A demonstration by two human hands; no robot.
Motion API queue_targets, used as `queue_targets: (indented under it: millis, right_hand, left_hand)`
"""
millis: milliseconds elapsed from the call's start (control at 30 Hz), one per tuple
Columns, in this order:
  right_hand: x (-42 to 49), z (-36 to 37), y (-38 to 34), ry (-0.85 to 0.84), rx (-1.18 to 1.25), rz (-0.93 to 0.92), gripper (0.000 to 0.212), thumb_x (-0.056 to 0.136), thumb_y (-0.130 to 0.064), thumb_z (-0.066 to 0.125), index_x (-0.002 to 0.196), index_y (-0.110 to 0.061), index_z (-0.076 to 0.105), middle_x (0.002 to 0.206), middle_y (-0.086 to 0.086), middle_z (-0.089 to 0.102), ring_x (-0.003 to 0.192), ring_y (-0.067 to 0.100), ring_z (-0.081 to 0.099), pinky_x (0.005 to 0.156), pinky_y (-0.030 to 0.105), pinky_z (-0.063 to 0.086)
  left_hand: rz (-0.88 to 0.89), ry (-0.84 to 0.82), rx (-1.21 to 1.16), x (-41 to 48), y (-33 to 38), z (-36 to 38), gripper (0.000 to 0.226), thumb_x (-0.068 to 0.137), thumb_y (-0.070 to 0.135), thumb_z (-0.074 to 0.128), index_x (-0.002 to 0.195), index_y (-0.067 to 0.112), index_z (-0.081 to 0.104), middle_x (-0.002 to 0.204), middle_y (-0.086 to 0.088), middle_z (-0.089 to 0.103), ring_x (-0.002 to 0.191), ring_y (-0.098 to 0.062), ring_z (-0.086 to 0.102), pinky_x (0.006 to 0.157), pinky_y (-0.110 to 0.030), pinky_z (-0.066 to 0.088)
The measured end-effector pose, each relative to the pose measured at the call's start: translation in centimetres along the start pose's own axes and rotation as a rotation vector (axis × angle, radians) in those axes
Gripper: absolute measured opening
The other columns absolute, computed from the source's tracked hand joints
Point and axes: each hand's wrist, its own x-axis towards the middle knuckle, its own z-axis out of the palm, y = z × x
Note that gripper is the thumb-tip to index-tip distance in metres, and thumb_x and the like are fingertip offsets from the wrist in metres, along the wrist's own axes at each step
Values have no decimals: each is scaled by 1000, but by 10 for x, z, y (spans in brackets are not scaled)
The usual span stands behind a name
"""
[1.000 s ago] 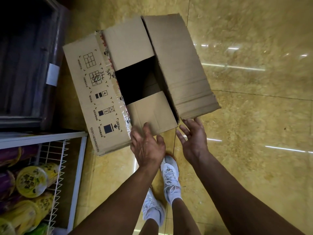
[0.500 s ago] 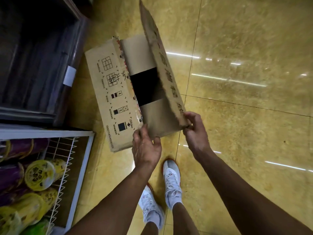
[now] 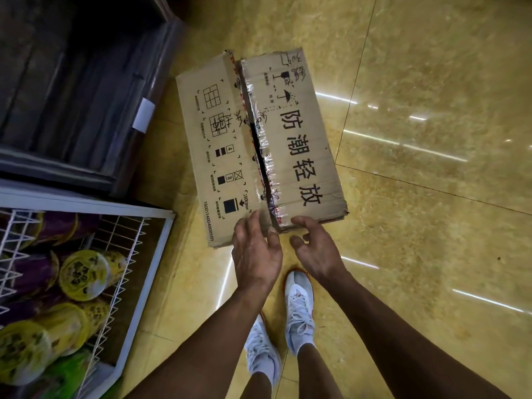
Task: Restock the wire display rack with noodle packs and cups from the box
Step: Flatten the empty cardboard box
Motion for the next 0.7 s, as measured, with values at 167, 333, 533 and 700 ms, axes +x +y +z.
queue_targets:
  millis: [167, 333, 533, 700]
  right_hand:
    - [9, -5, -14, -23, -46, -49, 41, 93, -21, 64, 134, -21, 58, 136, 4, 58, 124, 24, 55, 106, 45, 47]
    - [26, -20, -26, -22, -77, -74, 40, 95, -22, 63, 135, -17, 57, 139, 9, 54, 127, 24, 53, 108, 44, 46]
    - [43, -29, -39, -40, -149, -119, 42, 95, -22, 63, 135, -17, 54, 135, 8, 56, 126, 25, 53, 106, 44, 46]
    - [59, -28, -52, -80, -257, -146, 42, 95, -22, 63, 135, -21, 52, 140, 8, 49, 129, 26, 47, 110, 38, 41]
  left_hand:
    - [-21, 6, -28, 6, 7, -2, 54, 103, 35, 48, 153, 20, 36, 155, -6, 34, 143, -23, 34, 114, -36, 32]
    - [-132, 0, -48, 26, 14, -7, 60, 103, 39, 47, 157, 22, 28, 159, -6, 27, 147, -26, 26, 118, -40, 28]
    - [-199, -4, -65, 41, 30, -8, 68, 97, 41, 54, 156, 26, 25, 158, -8, 26, 147, -28, 24, 119, -45, 28]
    - [-233, 27, 5, 64, 38, -9, 81, 91, 49, 62, 157, 25, 21, 160, -9, 18, 149, -29, 19, 118, -44, 26]
